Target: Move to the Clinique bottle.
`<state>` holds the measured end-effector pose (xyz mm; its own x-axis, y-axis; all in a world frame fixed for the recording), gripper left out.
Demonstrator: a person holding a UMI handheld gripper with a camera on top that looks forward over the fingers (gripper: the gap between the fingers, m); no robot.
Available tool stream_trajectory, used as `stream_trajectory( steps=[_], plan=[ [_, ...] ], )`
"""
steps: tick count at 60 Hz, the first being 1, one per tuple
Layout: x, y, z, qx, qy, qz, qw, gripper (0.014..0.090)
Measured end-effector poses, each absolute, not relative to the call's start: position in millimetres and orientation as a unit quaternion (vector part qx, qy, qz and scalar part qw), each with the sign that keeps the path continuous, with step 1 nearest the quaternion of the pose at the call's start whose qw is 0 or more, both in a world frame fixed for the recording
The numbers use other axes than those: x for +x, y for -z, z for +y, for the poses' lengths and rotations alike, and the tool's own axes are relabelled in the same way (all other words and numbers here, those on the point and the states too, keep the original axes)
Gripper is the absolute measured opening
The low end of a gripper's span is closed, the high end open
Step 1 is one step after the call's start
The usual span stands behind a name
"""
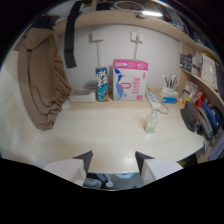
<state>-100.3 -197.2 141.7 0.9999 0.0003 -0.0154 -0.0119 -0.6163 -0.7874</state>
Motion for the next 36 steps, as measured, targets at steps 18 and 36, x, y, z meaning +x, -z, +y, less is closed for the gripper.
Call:
stream_trajectory(
  steps=[18,36],
  plan=[
    [-12.9,-84.4,-185.1,-0.894,0.008,0.031,0.446,0.0875],
    [26.0,-64.5,-98.2,-0.878,-0.006,0.010,0.478,0.0872]
  ],
)
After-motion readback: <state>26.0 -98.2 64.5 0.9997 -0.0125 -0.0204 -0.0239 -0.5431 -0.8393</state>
